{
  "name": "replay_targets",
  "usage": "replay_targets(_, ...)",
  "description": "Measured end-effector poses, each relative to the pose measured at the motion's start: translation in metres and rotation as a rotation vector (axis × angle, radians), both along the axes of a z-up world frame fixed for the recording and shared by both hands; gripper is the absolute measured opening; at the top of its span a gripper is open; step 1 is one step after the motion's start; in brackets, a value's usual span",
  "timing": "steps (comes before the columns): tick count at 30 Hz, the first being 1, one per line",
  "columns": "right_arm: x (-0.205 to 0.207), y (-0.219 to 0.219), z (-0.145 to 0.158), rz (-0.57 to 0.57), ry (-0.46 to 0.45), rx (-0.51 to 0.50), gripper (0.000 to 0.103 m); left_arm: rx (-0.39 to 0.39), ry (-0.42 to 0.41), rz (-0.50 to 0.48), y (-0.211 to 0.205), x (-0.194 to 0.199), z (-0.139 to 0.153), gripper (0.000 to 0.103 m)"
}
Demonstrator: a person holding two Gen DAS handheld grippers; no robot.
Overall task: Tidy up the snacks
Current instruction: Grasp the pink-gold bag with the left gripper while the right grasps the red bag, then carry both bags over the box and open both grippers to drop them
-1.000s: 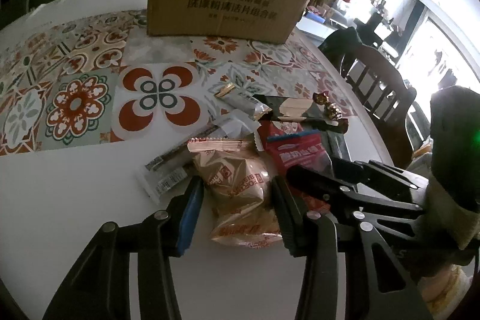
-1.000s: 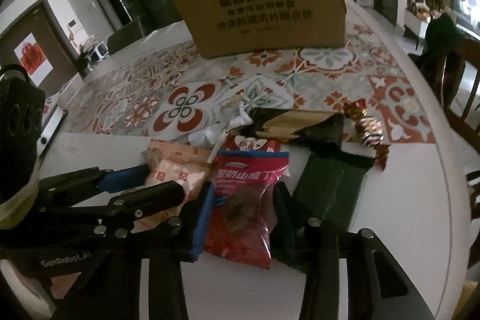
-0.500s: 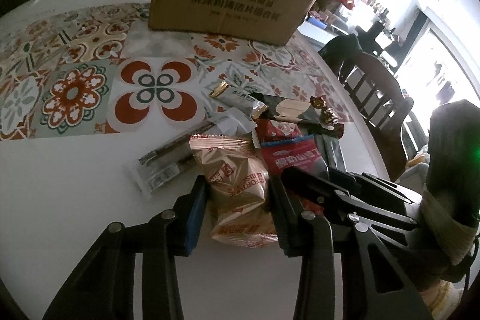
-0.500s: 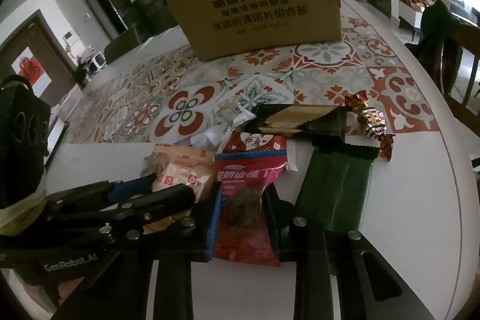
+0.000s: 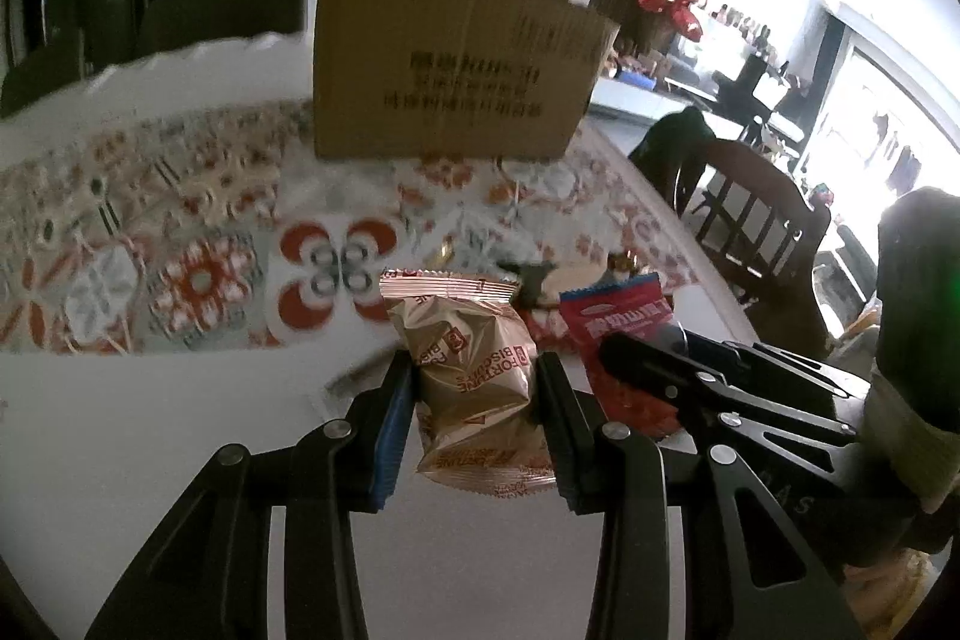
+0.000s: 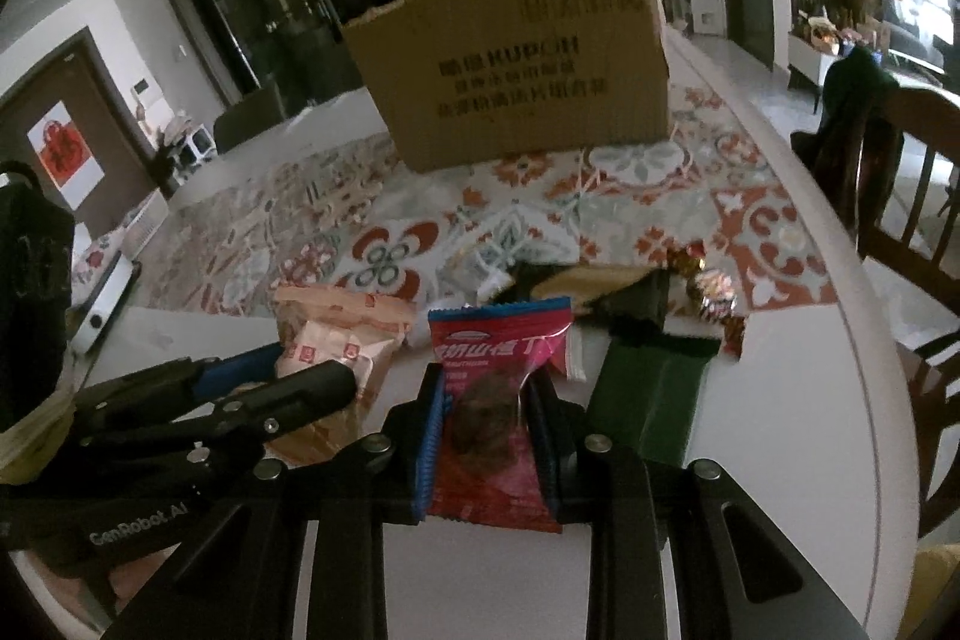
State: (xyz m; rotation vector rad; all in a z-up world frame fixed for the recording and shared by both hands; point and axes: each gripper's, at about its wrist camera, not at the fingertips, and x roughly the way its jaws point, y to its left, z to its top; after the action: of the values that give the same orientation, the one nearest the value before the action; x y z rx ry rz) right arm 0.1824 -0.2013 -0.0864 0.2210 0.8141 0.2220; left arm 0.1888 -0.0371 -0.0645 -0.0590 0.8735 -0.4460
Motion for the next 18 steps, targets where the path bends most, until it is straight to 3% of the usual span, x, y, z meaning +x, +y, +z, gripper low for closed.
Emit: replay_targets(18, 0.029, -0.015, 0.077, -0.052, -0.205, -0.02, 0.028, 0.012, -0.243, 0.017, -0.009, 0.033, 0.078, 0.04)
